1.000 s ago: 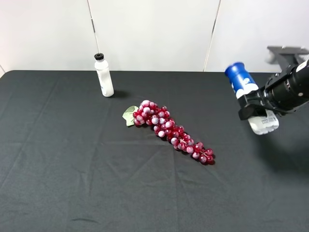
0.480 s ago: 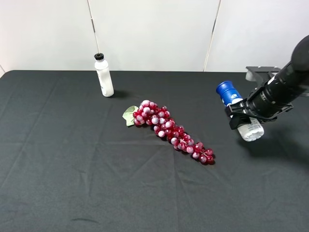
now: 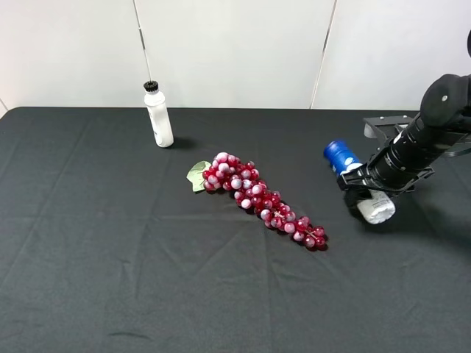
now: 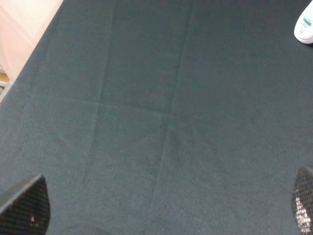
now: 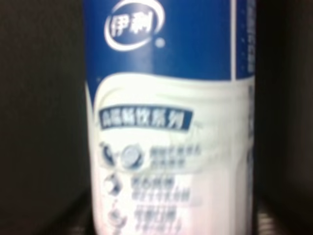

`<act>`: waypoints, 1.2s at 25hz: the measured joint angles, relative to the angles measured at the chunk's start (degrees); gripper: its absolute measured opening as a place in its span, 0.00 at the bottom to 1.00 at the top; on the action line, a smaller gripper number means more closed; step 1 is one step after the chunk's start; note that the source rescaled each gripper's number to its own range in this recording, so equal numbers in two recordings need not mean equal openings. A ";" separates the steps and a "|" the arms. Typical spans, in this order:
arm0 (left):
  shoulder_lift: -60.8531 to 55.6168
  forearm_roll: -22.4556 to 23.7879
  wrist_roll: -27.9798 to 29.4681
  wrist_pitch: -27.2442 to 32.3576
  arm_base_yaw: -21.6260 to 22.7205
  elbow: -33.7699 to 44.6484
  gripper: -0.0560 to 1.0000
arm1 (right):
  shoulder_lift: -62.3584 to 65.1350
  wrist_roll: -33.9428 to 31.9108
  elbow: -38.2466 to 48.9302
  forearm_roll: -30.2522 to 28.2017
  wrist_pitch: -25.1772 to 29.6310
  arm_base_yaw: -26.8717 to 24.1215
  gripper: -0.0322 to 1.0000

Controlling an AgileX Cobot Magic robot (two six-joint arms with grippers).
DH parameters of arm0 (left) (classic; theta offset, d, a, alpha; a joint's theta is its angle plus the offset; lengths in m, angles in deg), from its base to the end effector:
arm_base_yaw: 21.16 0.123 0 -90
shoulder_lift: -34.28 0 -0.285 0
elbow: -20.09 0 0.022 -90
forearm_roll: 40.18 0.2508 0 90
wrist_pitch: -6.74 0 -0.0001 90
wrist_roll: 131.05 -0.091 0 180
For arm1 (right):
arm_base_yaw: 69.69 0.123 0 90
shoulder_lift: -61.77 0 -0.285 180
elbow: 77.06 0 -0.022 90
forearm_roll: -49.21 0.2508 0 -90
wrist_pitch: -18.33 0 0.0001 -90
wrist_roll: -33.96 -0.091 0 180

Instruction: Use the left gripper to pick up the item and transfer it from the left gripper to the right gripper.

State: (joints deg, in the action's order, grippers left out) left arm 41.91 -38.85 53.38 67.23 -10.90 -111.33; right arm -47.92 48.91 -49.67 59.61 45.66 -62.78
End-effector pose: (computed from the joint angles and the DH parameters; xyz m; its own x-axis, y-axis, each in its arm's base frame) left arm -0.0053 0.0009 0.2776 -0.4282 -0.1444 -0.8921 -0.2245 0.9732 -0.0498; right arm 0.3046 0.0445 0.1354 -0.9356 -0.2129 -0.2818 -0.2365 0.9702 0.0520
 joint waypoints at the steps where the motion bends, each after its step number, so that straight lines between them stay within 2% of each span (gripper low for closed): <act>1: 0.00 0.00 0.00 0.00 0.00 0.00 1.00 | 0.00 -0.08 0.00 0.00 -0.42 0.00 0.60; 2: 0.00 0.00 0.00 0.00 0.00 0.00 1.00 | 0.00 -0.21 0.00 0.00 -0.63 0.00 0.76; 3: 0.00 0.00 0.00 0.00 0.00 0.00 1.00 | 0.00 -0.37 0.00 0.00 -0.78 0.00 0.85; 5: 0.00 0.00 0.00 0.00 0.00 0.00 1.00 | 0.00 -0.48 0.00 0.00 -0.78 0.00 0.94; 7: 0.00 0.00 0.00 0.00 0.00 0.00 0.99 | 0.07 -0.54 0.00 0.00 -0.78 0.00 0.98; 13: 0.00 0.00 0.00 0.00 0.00 0.00 0.99 | 5.18 -1.75 0.00 0.00 2.94 0.00 1.00; 20: 0.00 0.00 0.00 0.00 0.00 0.00 0.99 | 19.85 -3.53 -0.06 0.00 15.08 0.00 1.00; 30: 0.00 0.00 0.00 0.00 0.11 0.00 0.99 | 47.05 -10.53 0.10 0.00 30.40 0.00 1.00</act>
State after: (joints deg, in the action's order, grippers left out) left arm 41.91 -38.85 53.38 67.23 -10.79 -111.33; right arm -0.87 38.39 -49.57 59.61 76.07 -62.78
